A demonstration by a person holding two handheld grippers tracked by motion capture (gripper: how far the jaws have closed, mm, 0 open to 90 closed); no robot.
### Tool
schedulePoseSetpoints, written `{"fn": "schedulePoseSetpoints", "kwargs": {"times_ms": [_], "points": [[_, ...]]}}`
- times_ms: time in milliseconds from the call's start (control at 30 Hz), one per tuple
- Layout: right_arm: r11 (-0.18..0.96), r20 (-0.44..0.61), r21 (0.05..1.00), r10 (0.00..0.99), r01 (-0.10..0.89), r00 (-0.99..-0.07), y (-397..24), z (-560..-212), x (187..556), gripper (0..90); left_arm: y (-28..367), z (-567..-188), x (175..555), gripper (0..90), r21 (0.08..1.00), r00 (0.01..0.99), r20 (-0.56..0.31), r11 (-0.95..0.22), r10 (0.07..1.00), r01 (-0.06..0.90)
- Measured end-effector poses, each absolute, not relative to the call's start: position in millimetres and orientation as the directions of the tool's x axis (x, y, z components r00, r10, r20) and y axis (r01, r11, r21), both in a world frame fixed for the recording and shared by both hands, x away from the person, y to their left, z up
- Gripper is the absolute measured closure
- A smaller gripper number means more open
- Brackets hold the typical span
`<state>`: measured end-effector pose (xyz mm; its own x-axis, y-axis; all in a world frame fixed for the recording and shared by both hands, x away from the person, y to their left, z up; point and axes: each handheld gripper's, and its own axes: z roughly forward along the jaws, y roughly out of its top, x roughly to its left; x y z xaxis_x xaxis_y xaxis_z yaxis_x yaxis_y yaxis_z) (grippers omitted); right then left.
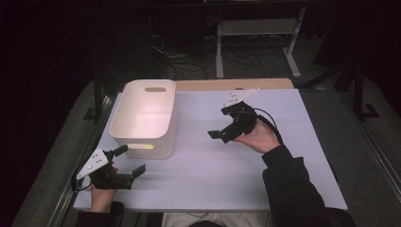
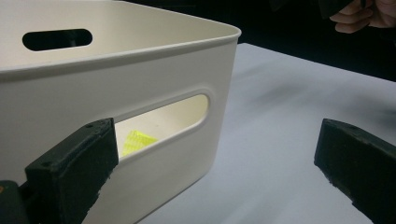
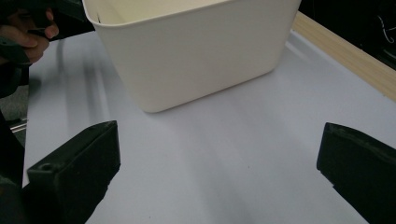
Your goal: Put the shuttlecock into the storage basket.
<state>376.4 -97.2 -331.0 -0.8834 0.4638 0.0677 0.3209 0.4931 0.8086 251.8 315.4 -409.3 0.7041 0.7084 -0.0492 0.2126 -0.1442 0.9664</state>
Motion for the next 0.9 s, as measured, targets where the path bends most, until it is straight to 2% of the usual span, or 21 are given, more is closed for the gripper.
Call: {"fn": "schedulePoseSetpoints", "kwargs": {"times_ms": [900], "points": [[0.458,0.099,0.802,0.533,0.384,-0.84,-143,-356,364,0.0,315,-409,252,0.0,0.966,0.7,-0.049,-0.143,0.712,0.214]]}}
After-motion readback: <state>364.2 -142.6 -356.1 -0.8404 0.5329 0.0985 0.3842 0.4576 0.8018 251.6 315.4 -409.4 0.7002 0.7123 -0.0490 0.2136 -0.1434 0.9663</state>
